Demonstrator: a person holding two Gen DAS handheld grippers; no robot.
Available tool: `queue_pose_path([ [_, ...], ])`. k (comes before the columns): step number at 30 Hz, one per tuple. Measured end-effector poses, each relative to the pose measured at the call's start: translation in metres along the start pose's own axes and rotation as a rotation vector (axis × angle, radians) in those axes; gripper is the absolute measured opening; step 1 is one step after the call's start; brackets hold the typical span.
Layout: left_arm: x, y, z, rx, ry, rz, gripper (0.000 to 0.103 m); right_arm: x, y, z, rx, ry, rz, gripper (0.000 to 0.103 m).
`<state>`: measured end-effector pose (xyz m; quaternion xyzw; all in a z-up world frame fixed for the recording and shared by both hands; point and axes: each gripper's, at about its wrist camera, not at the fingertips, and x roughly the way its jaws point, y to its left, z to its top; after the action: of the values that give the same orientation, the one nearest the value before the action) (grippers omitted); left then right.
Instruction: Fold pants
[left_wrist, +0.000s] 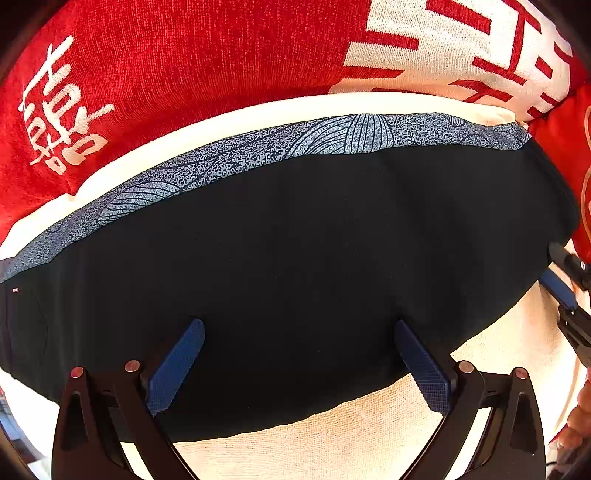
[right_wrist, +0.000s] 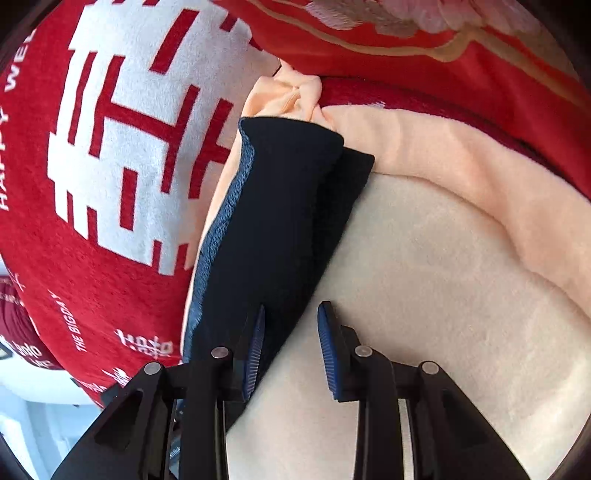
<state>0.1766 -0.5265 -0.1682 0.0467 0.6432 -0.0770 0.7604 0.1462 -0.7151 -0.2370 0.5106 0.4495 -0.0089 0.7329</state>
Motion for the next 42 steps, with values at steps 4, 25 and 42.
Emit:
queue_pose_path([
  [4, 0.002, 0.006, -0.004, -0.001, -0.005, -0.003, 0.103, 0.008, 0.001, 0.009, -0.003, -0.049, 0.057, 0.035],
  [25, -0.004, -0.013, 0.000, 0.029, -0.132, -0.050, 0.070, 0.000, 0.069, 0.010, -0.146, -0.009, 0.101, 0.015],
  [42, -0.019, 0.030, -0.009, 0.077, -0.133, -0.219, 0.073, 0.000, 0.178, -0.055, -0.550, -0.051, -0.142, 0.015],
])
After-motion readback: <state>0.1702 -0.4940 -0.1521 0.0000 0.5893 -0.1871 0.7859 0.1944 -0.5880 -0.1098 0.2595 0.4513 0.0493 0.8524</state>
